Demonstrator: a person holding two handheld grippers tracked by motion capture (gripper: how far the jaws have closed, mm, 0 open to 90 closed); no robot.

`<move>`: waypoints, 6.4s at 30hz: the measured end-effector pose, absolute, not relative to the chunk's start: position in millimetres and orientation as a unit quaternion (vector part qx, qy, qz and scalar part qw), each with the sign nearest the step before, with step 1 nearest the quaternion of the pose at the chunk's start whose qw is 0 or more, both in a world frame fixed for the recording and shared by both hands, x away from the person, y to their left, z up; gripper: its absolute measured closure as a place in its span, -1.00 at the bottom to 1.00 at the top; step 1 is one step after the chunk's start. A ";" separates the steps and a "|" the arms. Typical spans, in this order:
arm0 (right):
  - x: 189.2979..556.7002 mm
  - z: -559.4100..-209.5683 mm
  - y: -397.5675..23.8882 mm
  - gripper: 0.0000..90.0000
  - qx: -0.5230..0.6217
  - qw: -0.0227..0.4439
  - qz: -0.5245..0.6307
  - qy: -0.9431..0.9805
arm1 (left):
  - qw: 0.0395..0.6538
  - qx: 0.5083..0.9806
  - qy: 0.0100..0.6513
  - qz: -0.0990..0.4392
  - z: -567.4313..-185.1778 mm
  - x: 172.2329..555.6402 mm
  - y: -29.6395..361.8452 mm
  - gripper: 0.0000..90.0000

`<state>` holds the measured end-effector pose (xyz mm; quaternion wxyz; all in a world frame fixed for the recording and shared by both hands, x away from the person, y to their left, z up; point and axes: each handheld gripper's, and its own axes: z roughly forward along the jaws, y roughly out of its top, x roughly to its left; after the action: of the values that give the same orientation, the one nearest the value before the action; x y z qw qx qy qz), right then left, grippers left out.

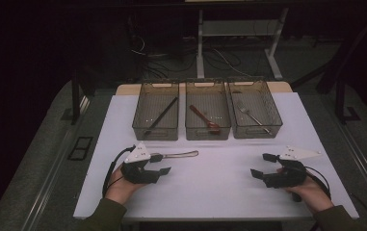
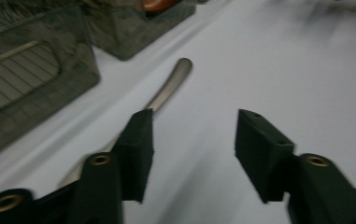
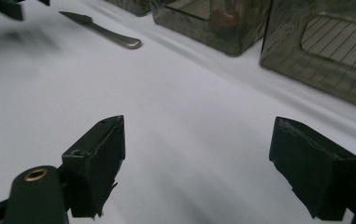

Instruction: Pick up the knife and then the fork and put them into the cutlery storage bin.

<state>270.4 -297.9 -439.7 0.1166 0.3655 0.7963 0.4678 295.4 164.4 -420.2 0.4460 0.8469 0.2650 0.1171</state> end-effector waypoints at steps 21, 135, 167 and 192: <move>270.2 -442.0 -299.3 -0.61 0.366 0.118 0.464 0.798 | 0.382 0.875 0.287 0.083 -441.9 365.5 150.0 0.97; 317.6 -400.3 -180.7 -0.12 0.062 -0.013 0.359 0.931 | 0.380 0.924 0.049 -0.005 -399.7 307.2 49.2 0.75; 314.5 -410.9 -152.7 0.72 0.008 -0.040 0.307 0.951 | 0.358 0.933 -0.001 -0.015 -396.7 307.5 27.1 0.75; 324.6 -393.9 -183.1 0.72 0.045 -0.003 0.339 0.940 | 0.469 0.878 0.095 0.022 -368.8 310.6 87.4 0.46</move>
<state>324.6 -183.1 -393.9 -0.0027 0.0449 0.9398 0.3388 310.6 87.4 -368.8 0.4691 0.8777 0.0951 0.0221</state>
